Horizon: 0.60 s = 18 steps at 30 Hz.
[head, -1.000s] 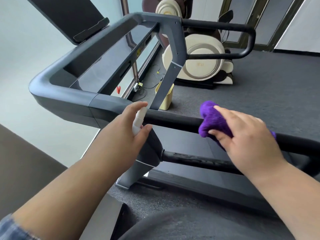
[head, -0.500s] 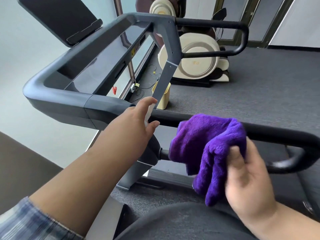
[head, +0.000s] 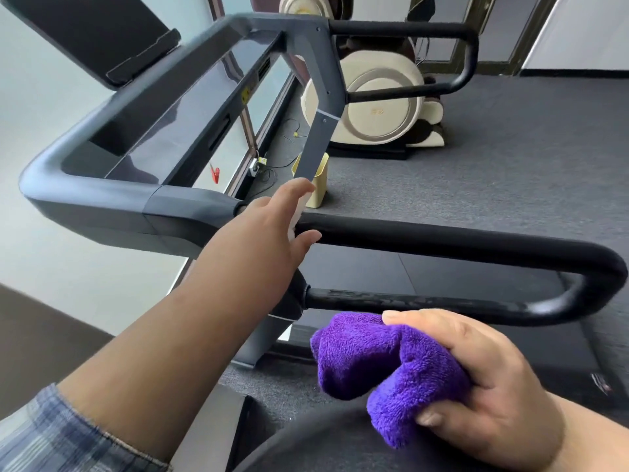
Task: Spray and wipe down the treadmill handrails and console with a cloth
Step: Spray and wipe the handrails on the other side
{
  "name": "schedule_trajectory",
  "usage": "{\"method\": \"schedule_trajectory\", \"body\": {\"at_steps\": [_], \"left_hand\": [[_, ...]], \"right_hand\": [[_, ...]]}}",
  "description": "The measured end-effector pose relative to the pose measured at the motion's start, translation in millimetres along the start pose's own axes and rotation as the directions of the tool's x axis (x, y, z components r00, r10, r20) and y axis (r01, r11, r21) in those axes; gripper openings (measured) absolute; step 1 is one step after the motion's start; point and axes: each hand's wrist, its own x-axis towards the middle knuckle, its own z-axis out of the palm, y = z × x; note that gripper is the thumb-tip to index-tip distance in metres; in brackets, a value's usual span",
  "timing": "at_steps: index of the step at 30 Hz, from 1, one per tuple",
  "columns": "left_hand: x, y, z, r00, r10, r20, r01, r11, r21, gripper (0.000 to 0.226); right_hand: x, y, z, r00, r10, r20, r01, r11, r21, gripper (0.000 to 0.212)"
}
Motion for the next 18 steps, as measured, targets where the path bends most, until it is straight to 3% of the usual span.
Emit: {"method": "schedule_trajectory", "body": {"at_steps": [8, 12, 15, 18], "left_hand": [[6.4, 62.2, 26.8, 0.979, 0.205, -0.004, -0.204, 0.977, 0.061, 0.049], [8.4, 82.5, 41.7, 0.984, 0.178, -0.004, -0.178, 0.982, 0.057, 0.044], [8.4, 96.9, 46.5, 0.989, 0.145, 0.020, -0.146, 0.988, 0.049, 0.042], [5.1, 112.2, 48.5, 0.992, 0.126, 0.033, -0.128, 0.989, 0.076, 0.046]], "right_hand": [[-29.2, -4.2, -31.1, 0.990, 0.069, -0.124, -0.071, 0.997, -0.014, 0.054], [-53.0, 0.9, -50.5, 0.959, 0.139, -0.247, -0.130, 0.990, 0.053, 0.056], [-67.4, 6.1, -68.0, 0.886, 0.213, -0.411, -0.167, 0.975, 0.146, 0.048], [-73.4, 9.2, -85.6, 0.841, 0.250, -0.480, -0.173, 0.965, 0.199, 0.046]]}}
